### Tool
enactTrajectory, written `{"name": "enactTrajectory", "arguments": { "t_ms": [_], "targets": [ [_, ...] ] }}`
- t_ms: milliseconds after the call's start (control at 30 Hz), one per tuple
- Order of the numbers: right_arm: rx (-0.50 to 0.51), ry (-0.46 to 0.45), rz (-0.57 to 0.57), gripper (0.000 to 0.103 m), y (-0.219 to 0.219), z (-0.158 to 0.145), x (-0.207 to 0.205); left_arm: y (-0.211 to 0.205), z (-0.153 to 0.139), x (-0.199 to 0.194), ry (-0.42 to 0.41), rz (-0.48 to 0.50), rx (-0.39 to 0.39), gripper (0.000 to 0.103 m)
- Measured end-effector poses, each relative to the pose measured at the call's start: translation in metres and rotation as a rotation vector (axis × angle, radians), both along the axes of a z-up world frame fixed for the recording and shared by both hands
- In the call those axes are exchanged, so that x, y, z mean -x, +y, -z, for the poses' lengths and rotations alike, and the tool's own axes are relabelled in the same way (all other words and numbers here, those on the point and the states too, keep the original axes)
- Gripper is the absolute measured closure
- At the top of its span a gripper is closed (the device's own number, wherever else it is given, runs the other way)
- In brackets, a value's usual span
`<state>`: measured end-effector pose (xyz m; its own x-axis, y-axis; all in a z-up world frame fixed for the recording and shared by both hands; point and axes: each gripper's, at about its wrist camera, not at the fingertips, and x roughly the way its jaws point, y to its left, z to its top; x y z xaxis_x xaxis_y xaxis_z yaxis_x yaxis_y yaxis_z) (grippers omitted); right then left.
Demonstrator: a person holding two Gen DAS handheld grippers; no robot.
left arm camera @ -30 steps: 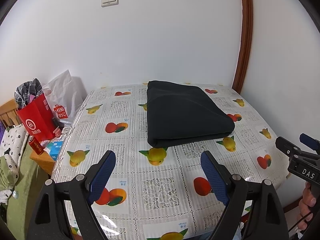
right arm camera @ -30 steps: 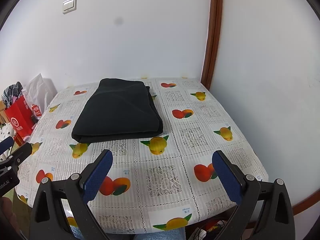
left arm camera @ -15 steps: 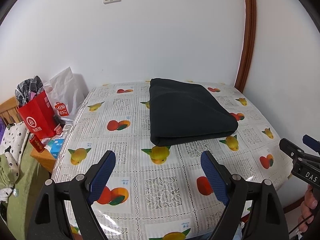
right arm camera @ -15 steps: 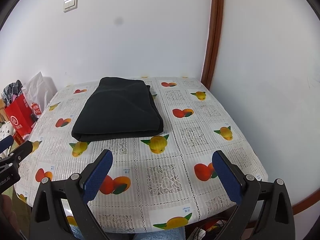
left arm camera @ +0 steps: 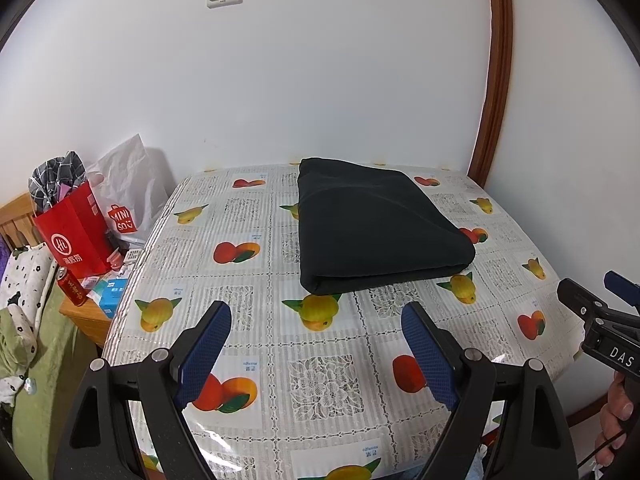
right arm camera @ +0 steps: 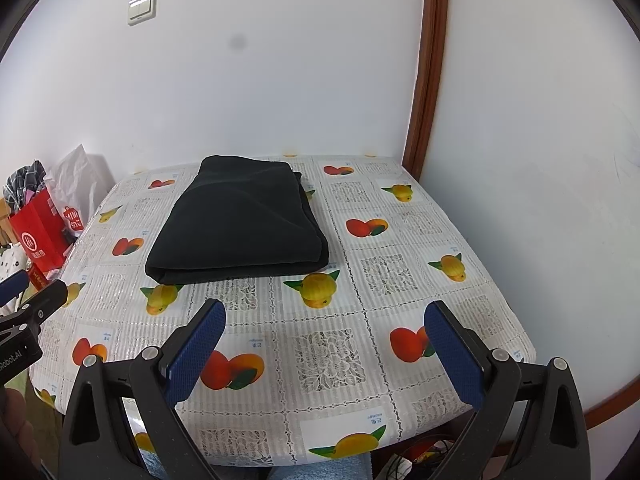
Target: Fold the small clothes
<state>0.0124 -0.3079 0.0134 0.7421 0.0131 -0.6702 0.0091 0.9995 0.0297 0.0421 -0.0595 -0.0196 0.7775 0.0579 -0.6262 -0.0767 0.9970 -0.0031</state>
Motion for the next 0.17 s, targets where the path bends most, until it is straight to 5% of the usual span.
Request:
{"name": "enactTrajectory", "arguments": {
  "t_ms": [167],
  "targets": [
    [-0.004,0.003,-0.004,0.005,0.0021,-0.0040,-0.0051,0.0019,-0.0036,-0.0057,0.002,0.002,0.005,0.016]
  ]
}}
